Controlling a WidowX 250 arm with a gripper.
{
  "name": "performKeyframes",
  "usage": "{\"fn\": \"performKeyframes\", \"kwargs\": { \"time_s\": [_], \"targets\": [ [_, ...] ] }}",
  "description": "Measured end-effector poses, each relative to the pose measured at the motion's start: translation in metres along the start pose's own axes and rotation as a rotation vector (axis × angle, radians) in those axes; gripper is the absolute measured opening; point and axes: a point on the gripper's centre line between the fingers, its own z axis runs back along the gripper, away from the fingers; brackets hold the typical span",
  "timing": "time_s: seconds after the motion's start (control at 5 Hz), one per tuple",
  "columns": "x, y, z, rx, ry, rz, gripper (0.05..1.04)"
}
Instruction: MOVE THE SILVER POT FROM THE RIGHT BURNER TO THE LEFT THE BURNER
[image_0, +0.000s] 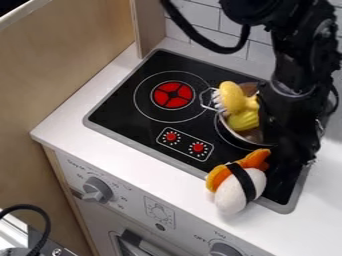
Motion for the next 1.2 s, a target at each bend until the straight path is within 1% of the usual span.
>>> {"fn": "performKeyframes", "kwargs": {
  "time_s": [0.2,0.4,0.6,0.8,1.0,1.2],
  "targets": [
    [-0.005,0.003,0.009,-0.010,0.005,-0.035,0.232],
    [-0.007,0.007,0.018,-0.011,0.001,-0.063,0.127],
    [-0.012,0.009,0.026,-0.008,0.017,-0.065,0.069],
    [-0.017,0.008,0.033,0.008,0.045,-0.073,0.061],
    [-0.019,0.008,0.043,0.028,0.047,-0.084,0.061],
    [-0.016,0.009,0.057,0.066,0.011,-0.096,0.061]
  ]
}}
